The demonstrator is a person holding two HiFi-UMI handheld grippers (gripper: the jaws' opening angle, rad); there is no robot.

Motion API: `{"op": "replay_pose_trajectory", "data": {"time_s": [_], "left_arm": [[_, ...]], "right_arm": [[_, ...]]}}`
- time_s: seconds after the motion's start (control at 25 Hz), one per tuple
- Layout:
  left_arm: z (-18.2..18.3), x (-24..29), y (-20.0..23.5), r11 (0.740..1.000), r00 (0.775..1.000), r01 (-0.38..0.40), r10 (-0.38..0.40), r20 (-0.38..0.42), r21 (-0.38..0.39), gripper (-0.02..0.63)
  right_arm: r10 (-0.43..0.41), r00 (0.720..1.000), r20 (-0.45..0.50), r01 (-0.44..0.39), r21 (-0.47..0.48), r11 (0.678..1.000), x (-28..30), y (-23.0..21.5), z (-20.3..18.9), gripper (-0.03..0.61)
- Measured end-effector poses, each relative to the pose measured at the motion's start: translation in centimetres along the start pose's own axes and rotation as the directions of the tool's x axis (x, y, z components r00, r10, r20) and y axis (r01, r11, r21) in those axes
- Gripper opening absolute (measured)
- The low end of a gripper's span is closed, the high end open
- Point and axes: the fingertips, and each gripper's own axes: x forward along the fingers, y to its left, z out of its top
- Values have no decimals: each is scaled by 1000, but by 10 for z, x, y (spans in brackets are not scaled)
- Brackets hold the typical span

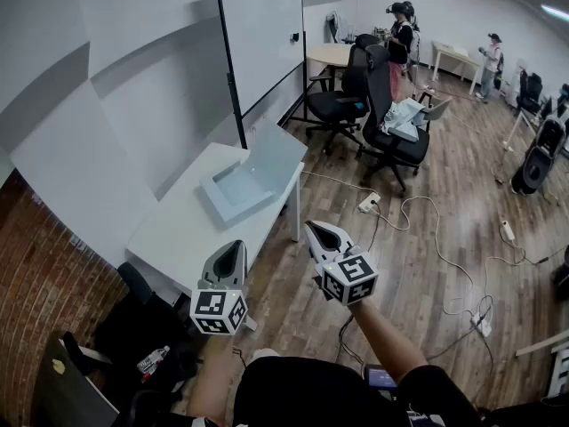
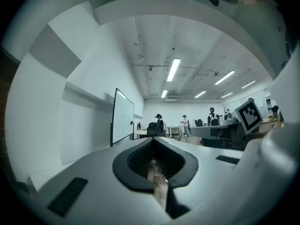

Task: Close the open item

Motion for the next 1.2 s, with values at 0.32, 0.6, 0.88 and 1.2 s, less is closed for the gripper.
{"op": "replay_pose_trajectory", "data": {"time_s": [0.32,0.6,0.88,1.2], "left_arm": [[-5,6,-5,1000,1000,7,-7,-12,-21,14],[-10,12,-8,999,1000,12,-12,-20,-33,14],[-14,26,1,999,999,-3,2,-34,-35,14],[-20,69,33,998,999,-3,0,-39,-58,14]], "right_arm": [[14,1000,-9,-14,37,999,-2,-10,-21,38],[17,999,-31,-15,33,999,0,-19,-26,38],[20,998,-54,-17,44,999,18,-31,-32,38],[32,997,-68,-29,40,999,71,-50,-36,38]]}}
